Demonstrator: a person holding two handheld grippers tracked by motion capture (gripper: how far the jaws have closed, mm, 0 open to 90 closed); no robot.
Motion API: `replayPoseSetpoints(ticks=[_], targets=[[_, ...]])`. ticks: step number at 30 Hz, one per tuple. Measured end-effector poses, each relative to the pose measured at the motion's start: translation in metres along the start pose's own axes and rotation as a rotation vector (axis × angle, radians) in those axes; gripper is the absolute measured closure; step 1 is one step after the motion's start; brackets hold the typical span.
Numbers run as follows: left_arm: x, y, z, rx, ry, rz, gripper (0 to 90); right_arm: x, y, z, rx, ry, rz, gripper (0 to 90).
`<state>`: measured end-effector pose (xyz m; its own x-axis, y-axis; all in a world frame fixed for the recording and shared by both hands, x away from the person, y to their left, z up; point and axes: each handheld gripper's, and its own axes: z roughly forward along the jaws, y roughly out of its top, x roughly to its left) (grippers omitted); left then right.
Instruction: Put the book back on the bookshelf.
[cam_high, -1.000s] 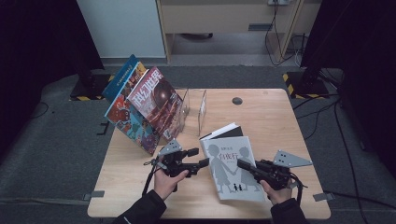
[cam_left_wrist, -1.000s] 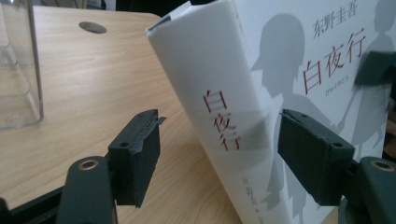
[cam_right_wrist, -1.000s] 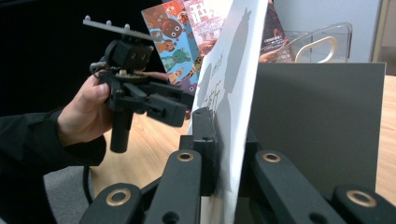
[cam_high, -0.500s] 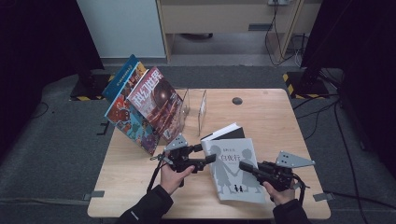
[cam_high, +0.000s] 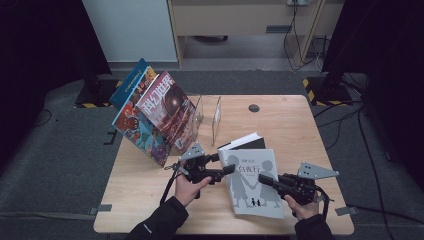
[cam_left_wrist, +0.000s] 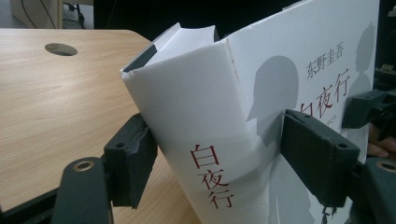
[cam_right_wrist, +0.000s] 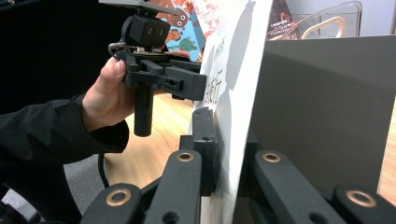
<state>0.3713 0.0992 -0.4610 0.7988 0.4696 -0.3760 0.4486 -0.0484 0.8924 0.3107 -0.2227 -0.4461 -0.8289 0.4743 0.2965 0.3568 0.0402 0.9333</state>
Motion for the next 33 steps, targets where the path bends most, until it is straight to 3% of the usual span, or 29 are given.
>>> replayPoseSetpoints(ticks=[7, 12, 23, 28, 33], targets=[[0.003, 0.002, 0.007, 0.0, -0.035, -0.013, 26.4, -0.001, -0.001, -0.003, 0.013, -0.003, 0.006, 84.5], [0.006, 0.003, 0.003, 0.002, -0.06, -0.042, 33.1, -0.002, -0.002, -0.004, 0.019, 0.003, 0.01, 84.6], [0.004, 0.008, -0.004, 0.032, -0.053, -0.038, 38.9, -0.003, 0.001, -0.002, 0.024, 0.016, -0.005, 84.8], [0.002, 0.013, -0.011, 0.042, -0.035, -0.011, 40.3, -0.004, 0.003, 0.001, 0.021, 0.029, -0.003, 85.3], [-0.001, 0.021, -0.02, 0.039, 0.004, 0.052, 41.0, -0.005, 0.005, 0.007, 0.013, 0.04, -0.012, 86.8]])
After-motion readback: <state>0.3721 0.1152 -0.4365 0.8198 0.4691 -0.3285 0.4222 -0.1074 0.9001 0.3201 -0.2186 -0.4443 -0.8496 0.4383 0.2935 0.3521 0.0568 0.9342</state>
